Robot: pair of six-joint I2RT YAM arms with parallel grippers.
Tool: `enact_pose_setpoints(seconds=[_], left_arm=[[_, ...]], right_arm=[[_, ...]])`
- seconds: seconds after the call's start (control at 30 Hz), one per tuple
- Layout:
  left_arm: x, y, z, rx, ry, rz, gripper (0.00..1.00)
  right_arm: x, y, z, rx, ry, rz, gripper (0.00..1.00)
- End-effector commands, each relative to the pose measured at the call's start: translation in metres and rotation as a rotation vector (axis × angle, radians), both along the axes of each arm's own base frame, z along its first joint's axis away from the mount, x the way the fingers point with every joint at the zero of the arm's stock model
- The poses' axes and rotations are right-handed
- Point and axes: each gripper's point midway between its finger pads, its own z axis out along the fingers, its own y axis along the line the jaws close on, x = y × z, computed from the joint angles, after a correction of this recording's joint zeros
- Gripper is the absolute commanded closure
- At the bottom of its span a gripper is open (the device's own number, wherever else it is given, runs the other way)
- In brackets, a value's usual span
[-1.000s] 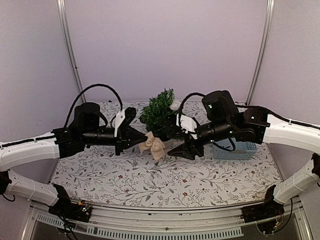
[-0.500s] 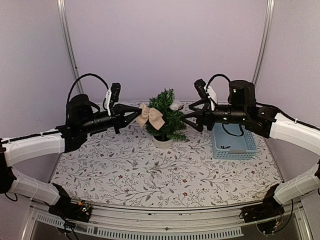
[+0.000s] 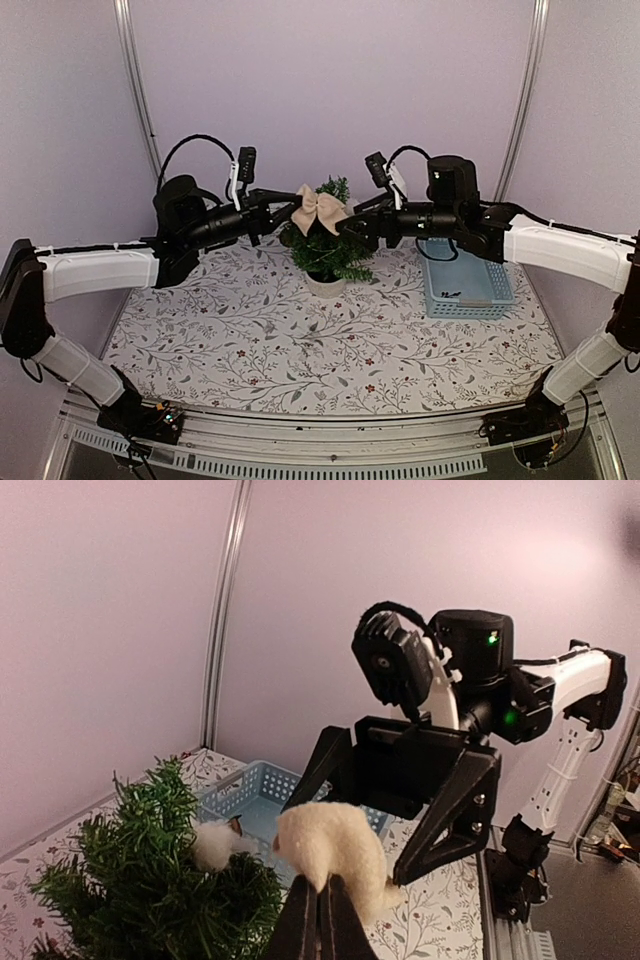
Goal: Decorate the small christmas tree
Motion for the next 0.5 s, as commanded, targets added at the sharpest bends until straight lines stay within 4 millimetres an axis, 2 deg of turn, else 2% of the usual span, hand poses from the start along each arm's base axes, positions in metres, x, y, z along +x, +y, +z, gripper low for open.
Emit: enact_pose_setpoints(seconds=[0.0, 0.1, 0.17, 0.2, 0.37, 0.4, 0.47], left_arm=[[0.002, -0.001, 0.016, -0.049, -0.039, -0.02, 1.0], [0.005, -0.001, 0.018, -0.052, -0.046, -0.011, 1.0], [0.008, -0.001, 0.022, -0.054, -0.051, -0.002, 1.0], [0.01, -0.002, 0.024, -0.054, -0.053, 0.004, 1.0], [0.032, -0.002, 0.033, -0.046, -0.038, 0.05, 1.0], [0.037, -0.002, 0.033, -0.042, -0.029, 0.059, 1.0], [0.048, 0.0, 0.031, -0.036, -0.007, 0.078, 1.0]], right_arm=[[0.002, 0.011, 0.026, 0.083, -0.024, 0.05, 0.15], [0.003, 0.016, 0.028, 0.1, -0.03, 0.068, 0.17], [0.002, 0.018, 0.035, 0.121, -0.041, 0.083, 0.24], [0.003, 0.02, 0.039, 0.13, -0.048, 0.086, 0.3], [0.019, 0.018, 0.054, 0.159, -0.075, 0.023, 0.82], [0.023, 0.017, 0.056, 0.161, -0.076, 0.004, 0.89], [0.03, 0.015, 0.058, 0.166, -0.072, -0.025, 0.95]])
